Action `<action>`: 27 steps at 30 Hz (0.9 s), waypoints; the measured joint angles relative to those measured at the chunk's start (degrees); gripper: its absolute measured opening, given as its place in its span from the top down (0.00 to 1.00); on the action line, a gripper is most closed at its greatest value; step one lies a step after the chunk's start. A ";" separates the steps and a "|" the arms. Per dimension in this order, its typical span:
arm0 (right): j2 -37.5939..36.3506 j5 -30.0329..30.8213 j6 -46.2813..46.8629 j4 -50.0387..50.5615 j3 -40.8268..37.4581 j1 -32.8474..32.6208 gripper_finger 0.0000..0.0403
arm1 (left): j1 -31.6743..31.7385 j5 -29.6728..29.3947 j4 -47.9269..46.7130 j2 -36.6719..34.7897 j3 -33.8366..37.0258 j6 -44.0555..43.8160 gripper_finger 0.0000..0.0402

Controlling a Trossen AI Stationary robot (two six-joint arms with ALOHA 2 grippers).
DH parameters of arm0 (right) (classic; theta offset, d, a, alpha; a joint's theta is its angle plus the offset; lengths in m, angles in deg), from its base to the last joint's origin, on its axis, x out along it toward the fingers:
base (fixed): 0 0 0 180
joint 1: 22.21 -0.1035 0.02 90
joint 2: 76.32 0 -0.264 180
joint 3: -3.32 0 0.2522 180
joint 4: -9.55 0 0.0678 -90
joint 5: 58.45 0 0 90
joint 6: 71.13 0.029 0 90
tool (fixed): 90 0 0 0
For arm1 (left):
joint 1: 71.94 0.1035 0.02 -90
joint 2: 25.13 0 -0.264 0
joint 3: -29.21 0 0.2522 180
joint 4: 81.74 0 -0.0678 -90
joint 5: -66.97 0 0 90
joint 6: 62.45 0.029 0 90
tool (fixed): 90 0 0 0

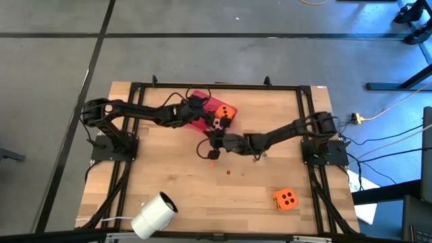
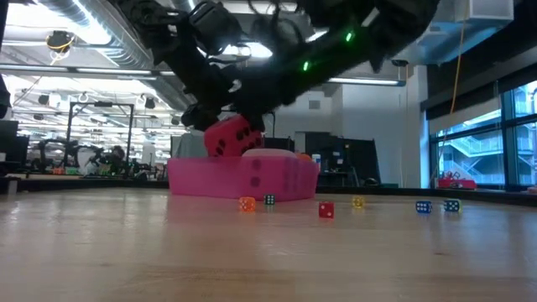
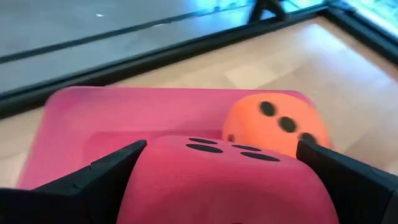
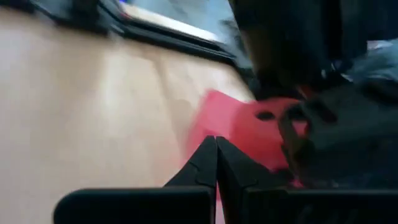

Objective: Pick & Place Dice
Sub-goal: Put the large red die into the red bin

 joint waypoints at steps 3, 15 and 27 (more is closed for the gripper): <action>2.87 6.17 -6.20 -5.62 -0.02 -0.87 1.00 | -0.04 0.95 1.09 0.00 0.00 -1.44 0.00; 6.19 6.94 -13.24 -12.17 -0.02 2.73 1.00 | 0.11 5.09 1.21 0.02 0.00 -1.61 0.00; 6.19 3.67 -11.28 -5.68 -0.02 4.99 1.00 | 0.11 5.22 2.04 -2.21 0.00 3.07 0.00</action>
